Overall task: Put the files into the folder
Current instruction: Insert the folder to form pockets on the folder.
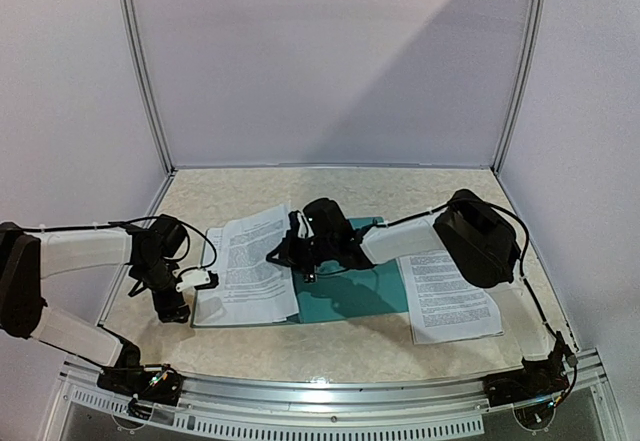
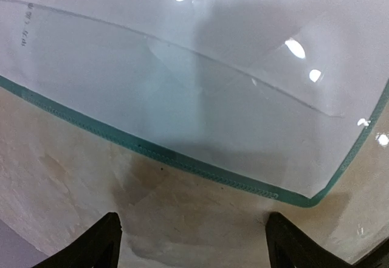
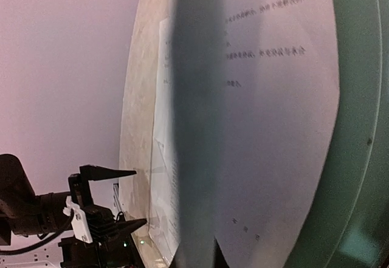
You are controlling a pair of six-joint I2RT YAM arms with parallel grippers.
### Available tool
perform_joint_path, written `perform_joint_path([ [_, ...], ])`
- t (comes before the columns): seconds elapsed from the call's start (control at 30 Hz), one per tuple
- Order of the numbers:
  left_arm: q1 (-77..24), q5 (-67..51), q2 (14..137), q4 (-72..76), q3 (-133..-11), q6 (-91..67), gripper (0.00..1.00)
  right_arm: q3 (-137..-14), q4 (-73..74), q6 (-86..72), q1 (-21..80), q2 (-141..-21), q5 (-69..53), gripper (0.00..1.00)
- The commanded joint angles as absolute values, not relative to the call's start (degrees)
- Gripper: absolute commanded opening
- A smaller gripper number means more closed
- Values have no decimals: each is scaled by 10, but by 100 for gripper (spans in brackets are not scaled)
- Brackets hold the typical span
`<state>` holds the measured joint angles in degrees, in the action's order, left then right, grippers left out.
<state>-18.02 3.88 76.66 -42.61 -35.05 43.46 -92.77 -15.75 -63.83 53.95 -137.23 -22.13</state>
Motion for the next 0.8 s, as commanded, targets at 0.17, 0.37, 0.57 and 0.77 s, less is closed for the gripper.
perform_joint_path([
  [0.17,-192,40,803,-323,-326,430,84,-991,-164,-667,535,-1408,-159,0],
  [0.37,-192,43,810,-318,-328,432,84,-1018,-141,-685,544,-1435,-192,0],
  [0.57,-192,46,818,-312,-330,435,84,-1037,-100,-681,555,-1436,-248,0],
  [0.77,-192,50,827,-306,-329,437,84,-1046,-101,-669,563,-1445,-275,0],
])
